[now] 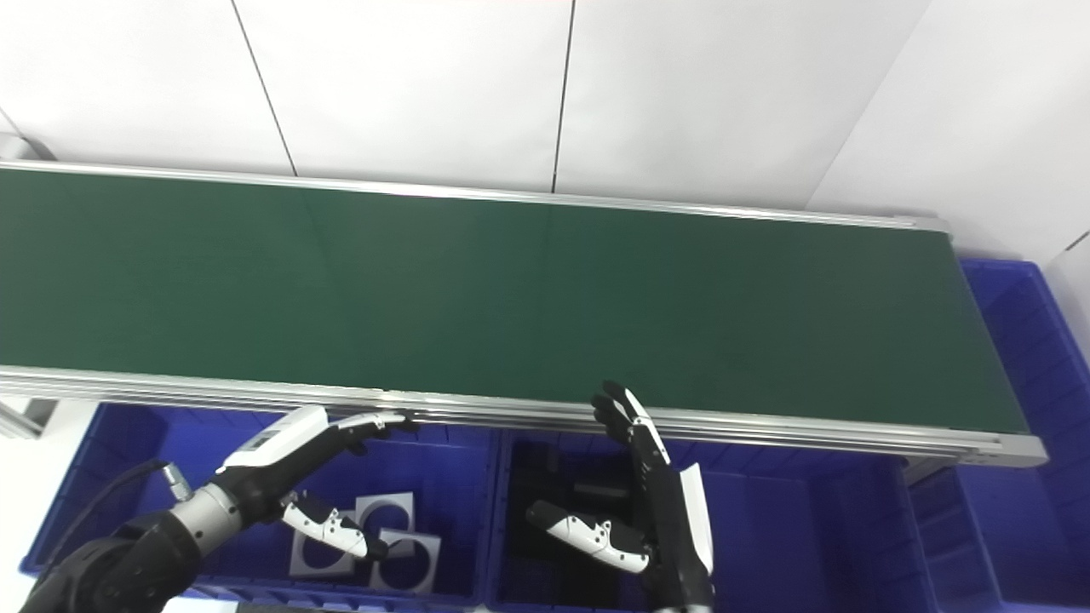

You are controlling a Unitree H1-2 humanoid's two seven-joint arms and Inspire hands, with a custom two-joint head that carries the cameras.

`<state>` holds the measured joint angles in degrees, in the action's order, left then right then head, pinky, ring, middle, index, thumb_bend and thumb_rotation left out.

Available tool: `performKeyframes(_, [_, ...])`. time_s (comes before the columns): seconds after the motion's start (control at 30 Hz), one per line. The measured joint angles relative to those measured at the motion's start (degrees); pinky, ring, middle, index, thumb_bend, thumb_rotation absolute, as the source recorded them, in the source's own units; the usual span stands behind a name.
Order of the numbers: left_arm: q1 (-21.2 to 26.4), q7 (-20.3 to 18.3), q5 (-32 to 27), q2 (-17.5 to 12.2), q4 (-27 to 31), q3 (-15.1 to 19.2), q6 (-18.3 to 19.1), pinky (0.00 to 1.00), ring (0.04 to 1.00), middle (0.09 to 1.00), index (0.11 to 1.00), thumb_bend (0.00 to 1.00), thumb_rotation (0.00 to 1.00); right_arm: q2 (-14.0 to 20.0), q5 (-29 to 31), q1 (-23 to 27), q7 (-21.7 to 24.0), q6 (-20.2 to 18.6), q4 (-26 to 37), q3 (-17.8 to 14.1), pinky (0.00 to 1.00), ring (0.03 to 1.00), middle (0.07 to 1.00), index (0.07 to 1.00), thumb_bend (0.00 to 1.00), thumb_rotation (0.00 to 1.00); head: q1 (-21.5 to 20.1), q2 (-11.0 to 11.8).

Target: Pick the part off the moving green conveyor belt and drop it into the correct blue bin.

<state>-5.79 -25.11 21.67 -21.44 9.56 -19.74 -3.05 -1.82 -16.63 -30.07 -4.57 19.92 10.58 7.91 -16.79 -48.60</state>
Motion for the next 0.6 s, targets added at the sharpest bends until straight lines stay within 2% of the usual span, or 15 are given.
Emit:
performKeyframes(0.1, [-1.91,-0.12,-8.04,2.21,-0.12,0.59,-1.70,0.81,0.861,0.872,0.849,0.86,0.31,0.07,-0.38,-0.08,0.00,0.00,0.00,0.19,0.82,0.831,0.855,0.900,0.86,0.38,-1.31,1.32])
performKeyframes(0.2, [-3.64,0.04,-15.39,5.35,-1.12,1.03,-5.51,0.82,0.865,0.876,0.859,0.86,0.30,0.01,0.28,-0.50,0.10,-0.02,0.00,0.49,0.83,0.839,0.854,0.897,0.87,0.36,-2.02,2.28])
performKeyframes(0.3, [-4.46,1.12,-18.22,7.86,-3.79,2.15,-9.30,0.82,0.872,0.880,0.868,0.85,0.33,-0.17,0.82,-0.78,0.14,-0.31,0.00,0.88,0.83,0.849,0.855,0.899,0.87,0.37,-2.55,2.99])
performKeyframes(0.43, [-5.80,3.07,-22.26,10.26,-7.41,5.01,-14.03,0.83,0.878,0.890,0.870,0.83,0.28,-0.28,0.29,-1.44,0.12,-1.11,0.00,1.01,0.83,0.861,0.862,0.906,0.87,0.36,-3.96,3.60])
performKeyframes(0.53, [-6.54,4.72,-24.26,12.05,-9.68,6.68,-15.76,0.85,0.890,0.897,0.877,0.81,0.26,-0.37,-0.62,-1.63,0.00,-1.22,0.00,1.10,0.80,0.847,0.857,0.898,0.88,0.36,-6.14,3.95])
performKeyframes(0.6, [-6.64,5.17,-24.67,12.72,-11.22,7.27,-16.64,0.86,0.894,0.897,0.880,0.80,0.24,-0.74,-1.25,-1.61,-0.26,-1.52,0.00,1.11,0.81,0.846,0.860,0.900,0.88,0.37,-7.11,4.13])
